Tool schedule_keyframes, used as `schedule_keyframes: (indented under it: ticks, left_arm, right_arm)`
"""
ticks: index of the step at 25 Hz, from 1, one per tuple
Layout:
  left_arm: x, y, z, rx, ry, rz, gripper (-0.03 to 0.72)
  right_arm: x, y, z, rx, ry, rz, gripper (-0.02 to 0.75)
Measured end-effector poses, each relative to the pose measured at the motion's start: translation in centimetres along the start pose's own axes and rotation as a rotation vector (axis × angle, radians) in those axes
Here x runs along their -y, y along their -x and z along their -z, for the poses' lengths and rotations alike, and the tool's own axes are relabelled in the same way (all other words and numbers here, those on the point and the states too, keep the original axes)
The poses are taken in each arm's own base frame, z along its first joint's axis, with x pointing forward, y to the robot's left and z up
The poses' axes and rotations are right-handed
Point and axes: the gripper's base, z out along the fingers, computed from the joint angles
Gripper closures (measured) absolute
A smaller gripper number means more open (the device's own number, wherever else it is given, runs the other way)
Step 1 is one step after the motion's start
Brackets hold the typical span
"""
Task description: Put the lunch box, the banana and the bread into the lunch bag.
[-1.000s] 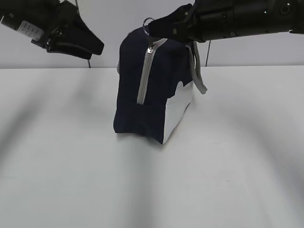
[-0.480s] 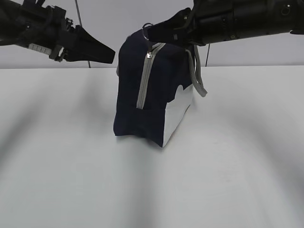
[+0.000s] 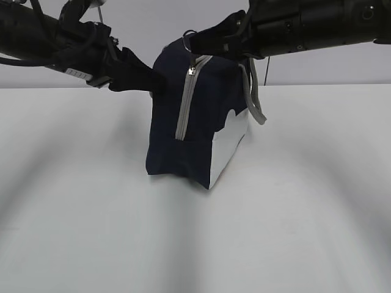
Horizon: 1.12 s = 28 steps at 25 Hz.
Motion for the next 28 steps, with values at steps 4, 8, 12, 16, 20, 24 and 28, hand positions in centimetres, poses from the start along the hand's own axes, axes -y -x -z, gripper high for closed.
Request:
schedule_keyframes:
  ticks: [4,8,12,16,20,24,28]
  left_arm:
    - [0.3,0.2,-0.4,0.004,0.013,-0.021,0.348]
    - [0.0,0.0,-0.7,0.000,0.017,-0.014,0.348]
    - [-0.5,-0.6,-1.5,-0.012,0.003,0.013,0.349]
    - [-0.6,-0.7,-1.7,-0.004,-0.008,0.033,0.416]
    - [-0.6,-0.7,-1.7,-0.002,-0.008,0.035,0.582]
    - [-0.5,-0.7,-1.7,-0.004,-0.017,0.035,0.680]
    - [-0.4,-0.7,-1.7,-0.007,-0.029,0.035,0.683]
  right_arm:
    - [0.0,0.0,0.0,0.000,0.000,-0.001,0.754]
    - [0.0,0.0,0.0,0.000,0.000,-0.004,0.754]
    - [0.0,0.0,0.0,0.000,0.000,-0.008,0.754]
    - [0.0,0.0,0.0,0.000,0.000,-0.008,0.754]
    - [0.0,0.0,0.0,0.000,0.000,-0.009,0.754]
    - [0.0,0.0,0.0,0.000,0.000,-0.014,0.754]
    - [0.0,0.1,0.0,0.013,-0.002,-0.033,0.754]
